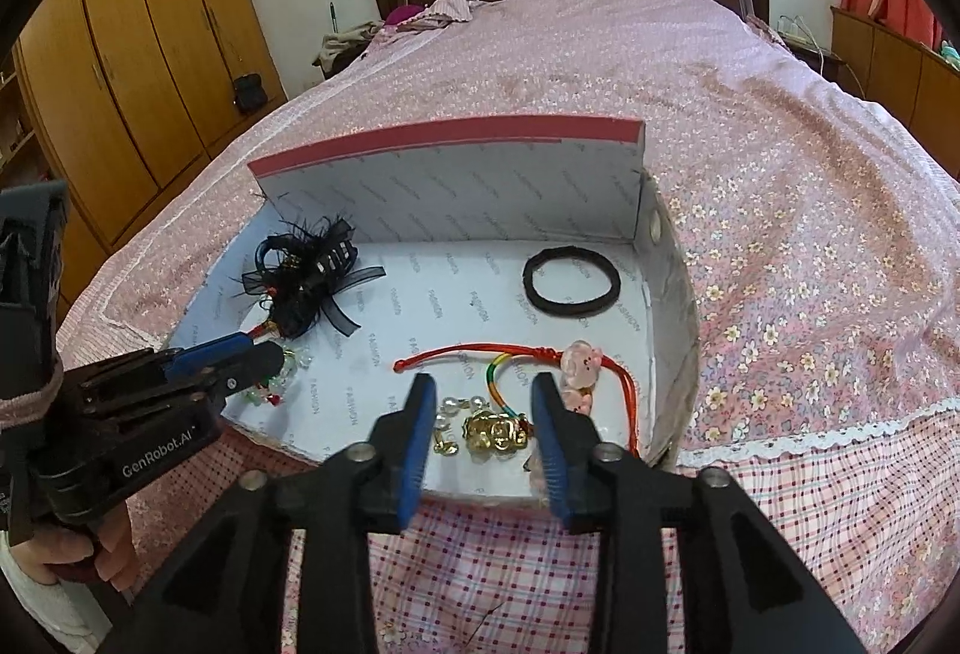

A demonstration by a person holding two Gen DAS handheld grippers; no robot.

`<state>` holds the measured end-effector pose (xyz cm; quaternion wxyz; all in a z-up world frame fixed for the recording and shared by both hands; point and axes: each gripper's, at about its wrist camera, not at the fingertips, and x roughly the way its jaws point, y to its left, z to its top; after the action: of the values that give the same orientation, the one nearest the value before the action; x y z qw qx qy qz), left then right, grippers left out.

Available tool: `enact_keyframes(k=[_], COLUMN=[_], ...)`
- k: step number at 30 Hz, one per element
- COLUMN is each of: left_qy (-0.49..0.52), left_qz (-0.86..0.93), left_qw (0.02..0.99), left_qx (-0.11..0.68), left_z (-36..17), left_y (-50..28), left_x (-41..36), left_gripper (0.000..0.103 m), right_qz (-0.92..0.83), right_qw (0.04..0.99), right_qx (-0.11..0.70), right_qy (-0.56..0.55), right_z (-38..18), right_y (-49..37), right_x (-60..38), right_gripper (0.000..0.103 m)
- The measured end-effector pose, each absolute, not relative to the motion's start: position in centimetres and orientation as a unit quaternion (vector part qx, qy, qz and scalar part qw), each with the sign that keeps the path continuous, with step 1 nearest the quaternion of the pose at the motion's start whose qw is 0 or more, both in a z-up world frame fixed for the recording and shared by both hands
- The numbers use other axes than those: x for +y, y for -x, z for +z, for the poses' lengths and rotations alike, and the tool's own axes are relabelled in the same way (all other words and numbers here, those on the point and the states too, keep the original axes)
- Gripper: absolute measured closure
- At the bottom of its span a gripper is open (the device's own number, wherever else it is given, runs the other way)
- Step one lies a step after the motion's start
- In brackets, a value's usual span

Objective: Organize jewelry

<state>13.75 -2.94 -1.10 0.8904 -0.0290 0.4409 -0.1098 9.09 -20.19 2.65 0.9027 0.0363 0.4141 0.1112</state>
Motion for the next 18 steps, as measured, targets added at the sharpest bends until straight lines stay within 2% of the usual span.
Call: enact_keyframes(k=[8,11,16,18], left_qy=[0.038,0.040,0.039,0.039], left_qz=[-0.102,-0.098,-0.093,-0.090], left_qw=[0.893,0.895,0.901,0.902], left_qx=[0.436,0.433,0.423,0.420], left_z=[0.0,0.7,2.0,2.4], left_y=[-12.5,-11.8,-10.8,-10.3], left_x=[-2.0,-1.7,-1.3,-1.2], left_gripper=[0.070,0.061,0.055,0.052], right_qz=[0.108,0.107,0.107,0.108], right_qw=[0.908,0.911,0.916,0.919], right_qx=[0.402,0.395,0.384,0.378], right_qy=[-0.041,-0.042,-0.039,-0.037], right_z=[4.2,4.9,6.2,6.8], right_y=[-7.9,-7.3,-6.0,-5.4], right_x=[-20.3,-20.2,-19.9,-19.8], right_gripper=[0.054,0.046,0.033,0.032])
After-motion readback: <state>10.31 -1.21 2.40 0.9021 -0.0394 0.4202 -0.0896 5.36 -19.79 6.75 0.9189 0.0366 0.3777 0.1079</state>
